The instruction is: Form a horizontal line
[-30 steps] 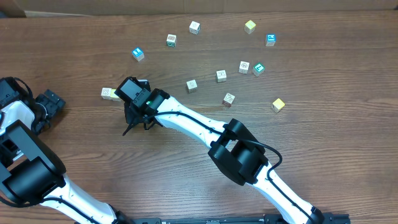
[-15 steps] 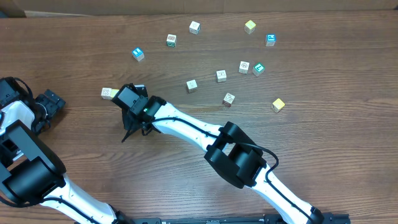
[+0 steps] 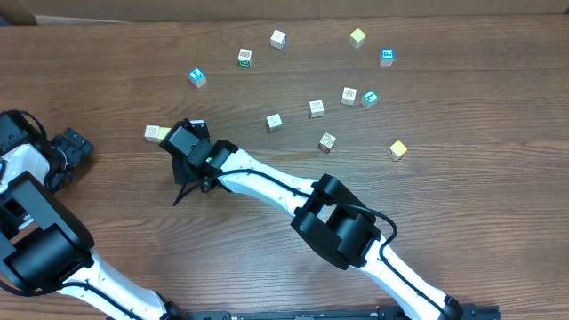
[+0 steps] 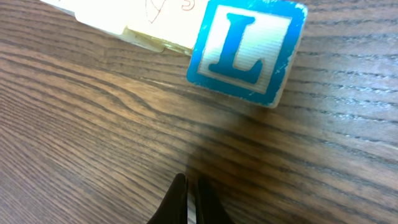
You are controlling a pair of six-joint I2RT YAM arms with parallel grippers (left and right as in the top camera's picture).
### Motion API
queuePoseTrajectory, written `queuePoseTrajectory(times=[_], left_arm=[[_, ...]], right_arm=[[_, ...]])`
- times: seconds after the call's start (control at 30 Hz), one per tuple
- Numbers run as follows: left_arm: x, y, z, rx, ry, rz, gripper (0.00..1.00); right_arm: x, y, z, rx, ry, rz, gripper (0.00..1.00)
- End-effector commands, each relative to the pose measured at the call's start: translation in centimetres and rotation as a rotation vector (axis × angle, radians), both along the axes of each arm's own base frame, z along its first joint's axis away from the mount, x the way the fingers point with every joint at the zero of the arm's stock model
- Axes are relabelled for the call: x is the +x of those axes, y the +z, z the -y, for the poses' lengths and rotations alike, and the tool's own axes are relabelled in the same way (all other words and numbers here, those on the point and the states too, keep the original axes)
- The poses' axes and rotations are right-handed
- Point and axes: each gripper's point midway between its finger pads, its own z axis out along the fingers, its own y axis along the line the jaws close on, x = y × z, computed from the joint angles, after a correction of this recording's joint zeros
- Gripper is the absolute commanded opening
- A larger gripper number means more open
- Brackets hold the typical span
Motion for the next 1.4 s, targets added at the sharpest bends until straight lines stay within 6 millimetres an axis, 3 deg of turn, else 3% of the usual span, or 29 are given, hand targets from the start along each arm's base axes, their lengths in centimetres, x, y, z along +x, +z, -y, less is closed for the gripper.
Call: queuePoseTrajectory(times=[0.0, 0.63, 1.37], left_arm=[[-3.9, -5.2, 1.6, -0.09, 0.039, -0.15, 1.0], [-3.9, -5.2, 1.6, -0.09, 0.039, -0.15, 1.0], [-4.0, -5.2, 1.6, -0.09, 0.039, -0.15, 0.99]], right_arm=[[0.2, -2.4, 1.8, -0.081, -0.035, 0.005, 0.04], [2.3, -1.7, 2.4, -0.099, -0.095, 0.101, 0.04], [3.5, -0.7, 1.3, -0.036, -0.104, 0.146, 0.04]])
